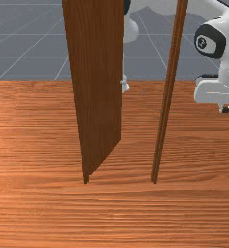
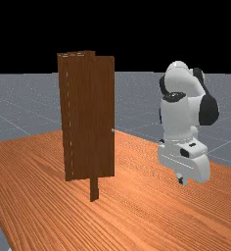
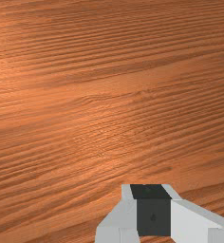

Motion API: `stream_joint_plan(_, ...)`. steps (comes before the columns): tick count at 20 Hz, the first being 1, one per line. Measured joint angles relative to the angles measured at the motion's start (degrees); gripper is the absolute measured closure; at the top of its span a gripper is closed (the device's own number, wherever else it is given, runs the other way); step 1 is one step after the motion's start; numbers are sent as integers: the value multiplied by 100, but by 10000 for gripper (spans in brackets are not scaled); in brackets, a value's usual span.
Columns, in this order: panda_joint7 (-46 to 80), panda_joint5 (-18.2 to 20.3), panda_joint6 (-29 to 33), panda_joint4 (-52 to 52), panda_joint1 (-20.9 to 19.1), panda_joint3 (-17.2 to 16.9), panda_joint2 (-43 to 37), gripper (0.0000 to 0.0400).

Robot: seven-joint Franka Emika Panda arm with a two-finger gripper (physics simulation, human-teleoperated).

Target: Open the door

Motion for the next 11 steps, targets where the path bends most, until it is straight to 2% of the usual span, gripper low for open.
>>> stream_joint_plan(1, 0, 0, 0, 0, 0, 0, 0, 400)
stream_joint_plan(2, 2435, 27, -255, 1629, 737, -496, 832, 400)
stream_joint_plan(3, 0, 0, 0, 0, 0, 0, 0, 400)
stream_joint_plan(6, 0, 0, 0, 0, 0, 0, 0, 400)
stream_joint_plan(7, -1703, -318, -807, 1158, -14, 103, 635, 400)
stream_joint_plan(9, -3919, -462, -455, -259, -1113, 221, -205, 400)
stream_joint_plan(10, -5379, -535, -240, -811, -1802, 170, -580, 400)
stream_joint_plan(11, -6275, -523, -253, -903, -2409, -12, -700, 400)
